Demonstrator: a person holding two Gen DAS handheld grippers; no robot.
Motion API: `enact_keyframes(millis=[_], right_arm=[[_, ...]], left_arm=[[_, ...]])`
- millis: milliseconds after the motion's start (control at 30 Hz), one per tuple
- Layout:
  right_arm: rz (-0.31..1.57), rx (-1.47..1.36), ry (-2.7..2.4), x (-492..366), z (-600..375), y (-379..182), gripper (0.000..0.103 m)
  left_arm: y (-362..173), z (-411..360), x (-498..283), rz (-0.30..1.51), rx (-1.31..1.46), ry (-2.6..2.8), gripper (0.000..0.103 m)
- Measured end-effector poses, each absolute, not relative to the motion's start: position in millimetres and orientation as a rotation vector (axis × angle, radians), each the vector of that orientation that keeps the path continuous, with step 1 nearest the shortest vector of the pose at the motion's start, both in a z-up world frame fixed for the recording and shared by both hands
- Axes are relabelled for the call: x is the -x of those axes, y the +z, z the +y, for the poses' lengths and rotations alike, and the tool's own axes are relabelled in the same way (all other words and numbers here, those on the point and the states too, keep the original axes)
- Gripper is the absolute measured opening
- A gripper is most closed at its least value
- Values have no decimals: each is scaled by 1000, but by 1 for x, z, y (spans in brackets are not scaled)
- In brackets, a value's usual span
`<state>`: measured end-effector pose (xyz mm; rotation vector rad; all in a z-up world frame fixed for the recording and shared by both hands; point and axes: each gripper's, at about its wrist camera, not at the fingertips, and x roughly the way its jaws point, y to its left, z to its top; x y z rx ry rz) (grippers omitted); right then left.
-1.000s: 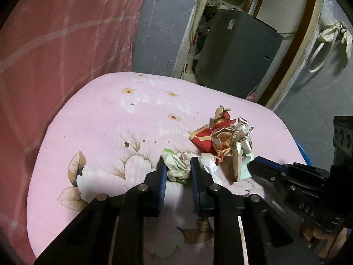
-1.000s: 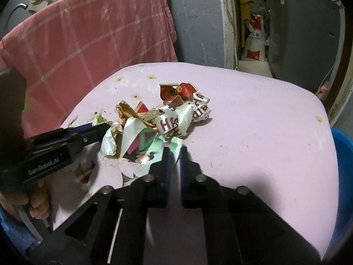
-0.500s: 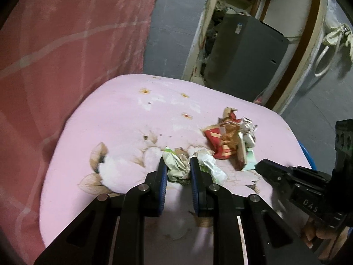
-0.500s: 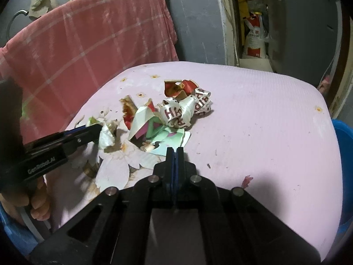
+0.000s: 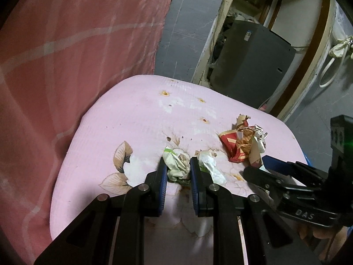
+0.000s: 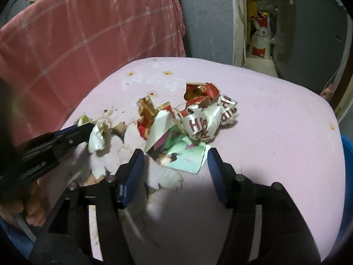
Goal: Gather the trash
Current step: 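Grasp crumpled white paper with the left tool while the right tool grasps the white-pink carton piece, then carry white paper and carton piece to the blue basin and open both tools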
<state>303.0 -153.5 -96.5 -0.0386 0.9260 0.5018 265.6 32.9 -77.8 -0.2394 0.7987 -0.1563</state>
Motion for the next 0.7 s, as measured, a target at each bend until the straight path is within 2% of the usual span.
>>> enact_keyframes(millis=[67,133,200,233,267,533,700], right_arm=[[927,32,489,-304,-155,-97,56],[918,18,472,-303,-160,-97,35],[913,1,483,-300,-165,-97,32],[908,7,477,-298,-166,-97,9],[905,8,474,-295,-168,-97,4],[828,-12,481,-265,-187,-88,3],[690,-20,459,-236,-211,-59,3]], left_arm=[[-77,33,-265,799,241,-156,16],[-77,34,-265,797,242,-157,16],[-76,34,-264,798,241,-158,16],[-75,32,-262,796,240,-158,16],[-74,32,-261,795,239,-159,16],[-65,14,-244,781,230,-193,16],[-47,-6,-234,715,205,-236,16]])
